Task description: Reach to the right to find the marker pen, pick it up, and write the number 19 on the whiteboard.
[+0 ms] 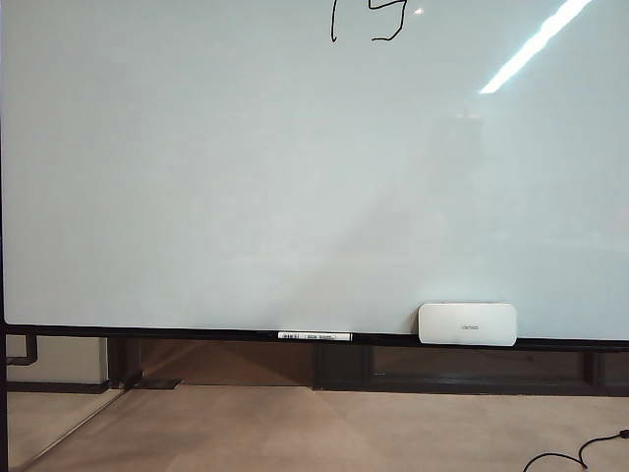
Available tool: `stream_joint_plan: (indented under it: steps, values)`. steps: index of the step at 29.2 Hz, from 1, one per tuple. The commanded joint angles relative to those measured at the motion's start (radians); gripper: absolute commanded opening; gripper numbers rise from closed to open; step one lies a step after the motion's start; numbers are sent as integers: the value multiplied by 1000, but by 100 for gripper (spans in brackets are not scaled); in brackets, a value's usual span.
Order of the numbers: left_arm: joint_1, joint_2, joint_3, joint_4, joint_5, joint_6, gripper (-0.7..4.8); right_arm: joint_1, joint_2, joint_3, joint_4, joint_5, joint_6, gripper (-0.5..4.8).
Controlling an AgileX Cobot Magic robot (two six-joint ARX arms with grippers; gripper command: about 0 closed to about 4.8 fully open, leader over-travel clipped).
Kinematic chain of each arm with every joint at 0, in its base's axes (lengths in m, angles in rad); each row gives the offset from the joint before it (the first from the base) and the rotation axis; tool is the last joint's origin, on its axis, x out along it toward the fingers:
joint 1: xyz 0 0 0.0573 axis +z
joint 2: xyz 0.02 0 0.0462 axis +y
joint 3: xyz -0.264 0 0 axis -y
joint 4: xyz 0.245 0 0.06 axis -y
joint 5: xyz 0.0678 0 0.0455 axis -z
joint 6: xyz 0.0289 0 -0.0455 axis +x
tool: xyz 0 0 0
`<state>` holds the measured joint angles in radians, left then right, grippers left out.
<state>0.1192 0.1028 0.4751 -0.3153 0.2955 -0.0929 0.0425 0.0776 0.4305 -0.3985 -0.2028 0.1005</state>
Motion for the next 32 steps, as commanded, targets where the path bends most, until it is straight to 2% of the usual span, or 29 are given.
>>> stream_joint_plan:
  steps: [1,8,14,18,29,32]
  values:
    - [0,0,-64,102,-29,-13,-5,2,0,-70,139,-2,12,0]
    - [0,0,-179,109,-27,-58,-5,2,0,-181,194,3,13,-1]
    - [-1,-1,-255,216,-49,-58,-5,2,-1,-248,204,28,13,-1]
    - [-1,-1,-315,304,-48,-56,-5,2,-3,-289,290,19,12,-1]
    - [-1,-2,-397,325,10,-32,-5,2,-3,-344,306,16,5,-1]
    - [-1,-2,-414,326,18,-24,-5,2,-3,-381,307,-12,14,-1]
